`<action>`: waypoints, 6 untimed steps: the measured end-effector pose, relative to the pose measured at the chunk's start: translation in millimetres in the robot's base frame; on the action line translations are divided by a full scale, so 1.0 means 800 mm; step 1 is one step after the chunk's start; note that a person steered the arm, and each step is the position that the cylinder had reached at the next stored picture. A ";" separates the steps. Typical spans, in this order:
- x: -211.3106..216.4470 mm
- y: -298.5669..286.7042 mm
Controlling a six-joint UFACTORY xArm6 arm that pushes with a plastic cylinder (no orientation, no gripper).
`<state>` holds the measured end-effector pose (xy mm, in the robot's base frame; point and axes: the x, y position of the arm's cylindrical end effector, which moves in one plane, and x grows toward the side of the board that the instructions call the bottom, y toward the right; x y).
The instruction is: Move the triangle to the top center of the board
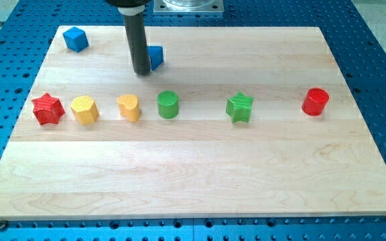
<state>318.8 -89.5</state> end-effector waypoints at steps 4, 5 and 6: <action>-0.043 0.112; -0.043 0.051; -0.070 0.008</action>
<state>262.9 -82.9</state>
